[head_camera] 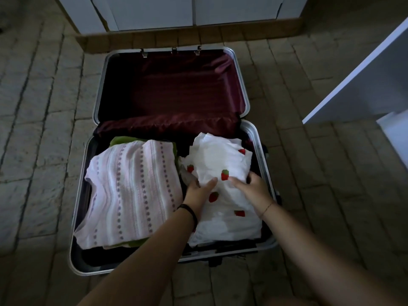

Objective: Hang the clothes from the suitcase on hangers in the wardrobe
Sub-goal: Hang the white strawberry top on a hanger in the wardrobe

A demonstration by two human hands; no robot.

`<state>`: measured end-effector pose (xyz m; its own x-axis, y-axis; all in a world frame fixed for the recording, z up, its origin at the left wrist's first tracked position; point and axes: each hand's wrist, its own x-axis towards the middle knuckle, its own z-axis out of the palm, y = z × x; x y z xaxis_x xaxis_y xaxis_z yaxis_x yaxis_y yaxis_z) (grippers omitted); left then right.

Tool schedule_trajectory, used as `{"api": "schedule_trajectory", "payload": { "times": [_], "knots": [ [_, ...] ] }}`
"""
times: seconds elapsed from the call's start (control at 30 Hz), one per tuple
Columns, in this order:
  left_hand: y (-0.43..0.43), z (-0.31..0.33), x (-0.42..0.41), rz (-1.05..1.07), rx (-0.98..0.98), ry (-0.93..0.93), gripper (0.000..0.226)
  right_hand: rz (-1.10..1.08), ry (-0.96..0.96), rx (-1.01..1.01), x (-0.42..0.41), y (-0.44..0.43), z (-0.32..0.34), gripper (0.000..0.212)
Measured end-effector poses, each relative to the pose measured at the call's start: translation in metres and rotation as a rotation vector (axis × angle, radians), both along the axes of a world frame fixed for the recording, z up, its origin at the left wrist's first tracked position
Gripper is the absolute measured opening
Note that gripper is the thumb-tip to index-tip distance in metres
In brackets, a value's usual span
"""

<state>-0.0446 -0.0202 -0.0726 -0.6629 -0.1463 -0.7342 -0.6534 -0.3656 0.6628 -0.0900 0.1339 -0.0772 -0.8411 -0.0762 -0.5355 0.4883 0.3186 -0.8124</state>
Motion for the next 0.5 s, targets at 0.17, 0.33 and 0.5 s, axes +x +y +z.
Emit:
{"api": "schedule_trajectory", "payload": {
  "times": [0.17,0.33,0.5],
  "knots": [
    [0.004,0.018,-0.003,-0.035,-0.065,0.032,0.028,-0.049,-0.027,-0.119,-0.008,0.000,0.020,0.032],
    [0.002,0.092,0.006,-0.047,-0.114,0.079,0.050,-0.165,-0.061,-0.358,0.005,-0.001,0.109,0.033],
    [-0.017,0.214,0.014,-0.031,-0.126,0.020,0.092,-0.154,-0.046,-0.446,0.015,-0.002,0.238,0.031]
  ]
}}
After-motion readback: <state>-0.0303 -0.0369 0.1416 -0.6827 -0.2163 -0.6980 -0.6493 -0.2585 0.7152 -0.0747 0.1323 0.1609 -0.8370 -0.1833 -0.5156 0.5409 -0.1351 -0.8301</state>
